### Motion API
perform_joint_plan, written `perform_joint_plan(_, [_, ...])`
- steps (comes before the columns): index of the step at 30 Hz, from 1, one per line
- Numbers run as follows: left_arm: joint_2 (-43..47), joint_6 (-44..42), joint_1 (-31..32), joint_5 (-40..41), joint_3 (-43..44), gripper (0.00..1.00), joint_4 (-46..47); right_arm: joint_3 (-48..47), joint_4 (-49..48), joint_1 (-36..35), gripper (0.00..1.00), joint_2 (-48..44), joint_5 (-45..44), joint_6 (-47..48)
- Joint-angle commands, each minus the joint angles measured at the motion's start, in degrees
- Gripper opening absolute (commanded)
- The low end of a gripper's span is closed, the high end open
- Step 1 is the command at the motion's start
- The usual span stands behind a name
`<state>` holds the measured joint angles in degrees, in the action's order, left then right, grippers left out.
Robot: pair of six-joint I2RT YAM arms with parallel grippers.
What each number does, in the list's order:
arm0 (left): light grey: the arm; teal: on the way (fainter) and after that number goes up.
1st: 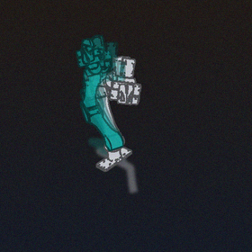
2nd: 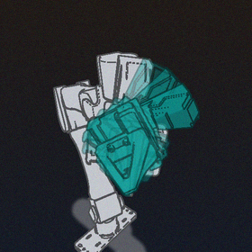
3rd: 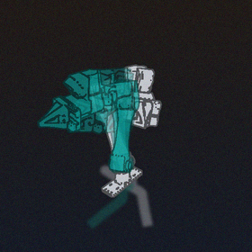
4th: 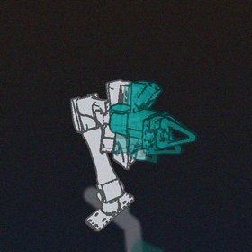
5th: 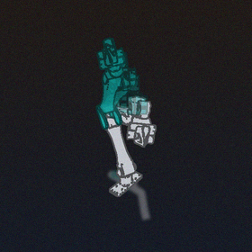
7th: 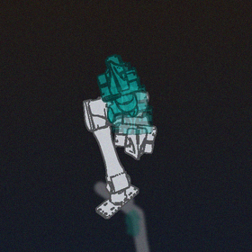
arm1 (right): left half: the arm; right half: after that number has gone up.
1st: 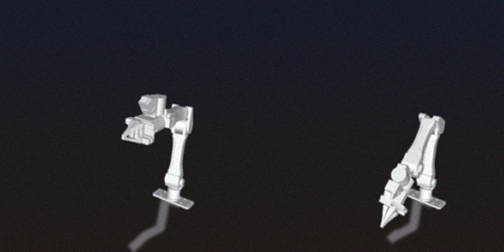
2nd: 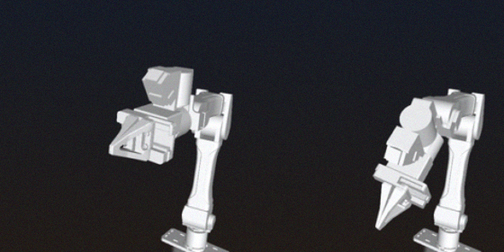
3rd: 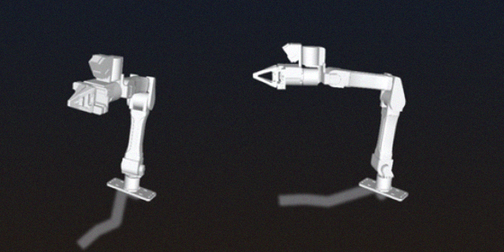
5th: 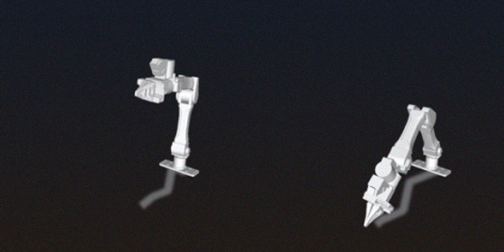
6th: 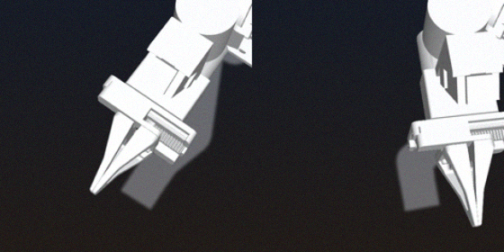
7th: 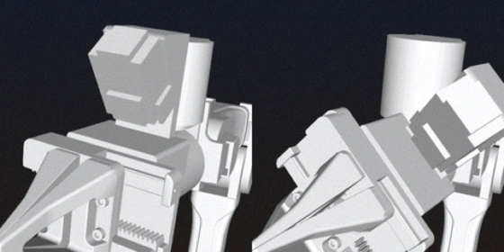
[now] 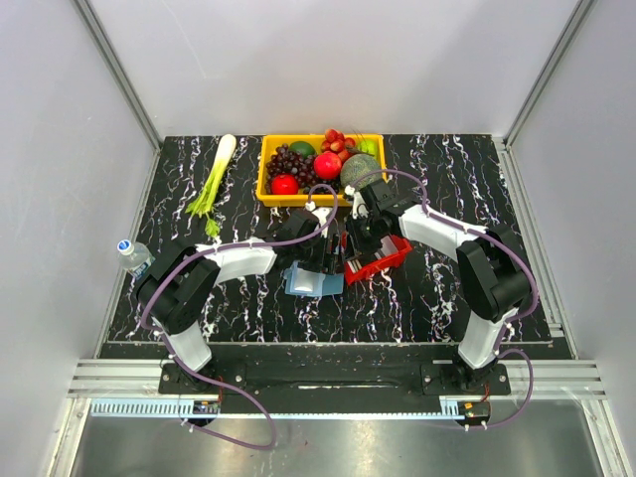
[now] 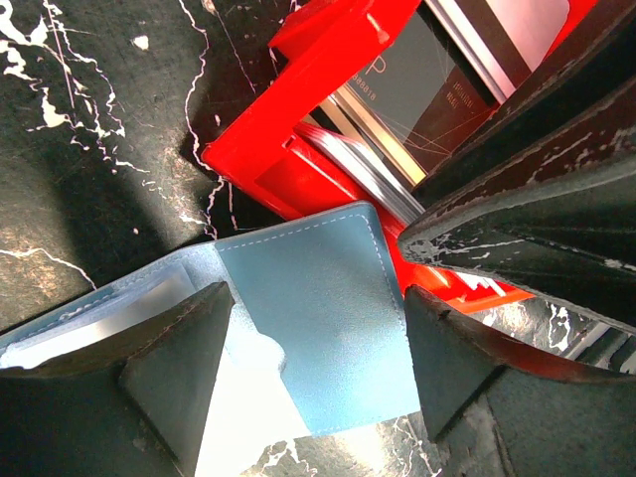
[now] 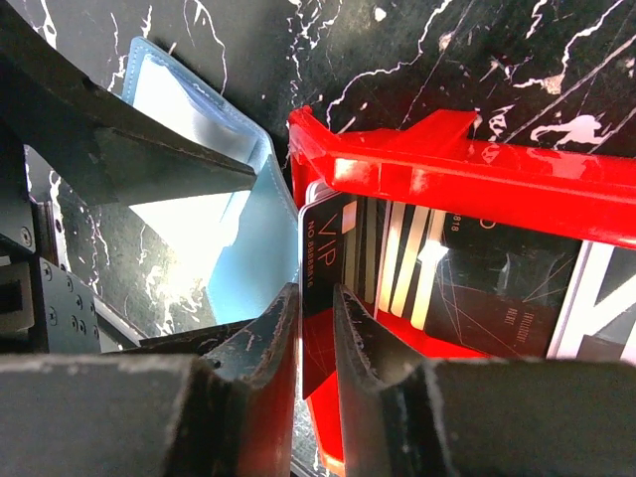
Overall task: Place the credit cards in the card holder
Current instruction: Pick up the credit card from the storage box.
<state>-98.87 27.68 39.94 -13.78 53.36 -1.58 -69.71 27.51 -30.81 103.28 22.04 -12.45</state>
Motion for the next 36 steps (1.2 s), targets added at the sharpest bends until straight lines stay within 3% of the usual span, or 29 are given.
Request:
perform_joint_plan(1, [0.08,0.18,-0.3,-0.98,1.3,0.74,1.67,-0.25,-2.11,-0.39,0.25,-3.0,3.35,-0.91])
perform_joint_plan(11, [0.17,0.36,-0.31,-0.98,0.87,0.74,1.85,-0.07,-2.54,-0.31,0.32,-3.0,5.46,-1.61])
perform_joint_plan(27, [0.34,0.35,-0.3,-0.99,1.04,0.74,1.85,0.19,-2.81,-0.39,0.3,-3.09,5.55,-2.06])
perform_joint_plan(36, [0.52,0.44,-0.3,-0.81,0.86,0.74,1.85,0.19,-2.72,0.75,0.35,-3.26,5.64,-2.49])
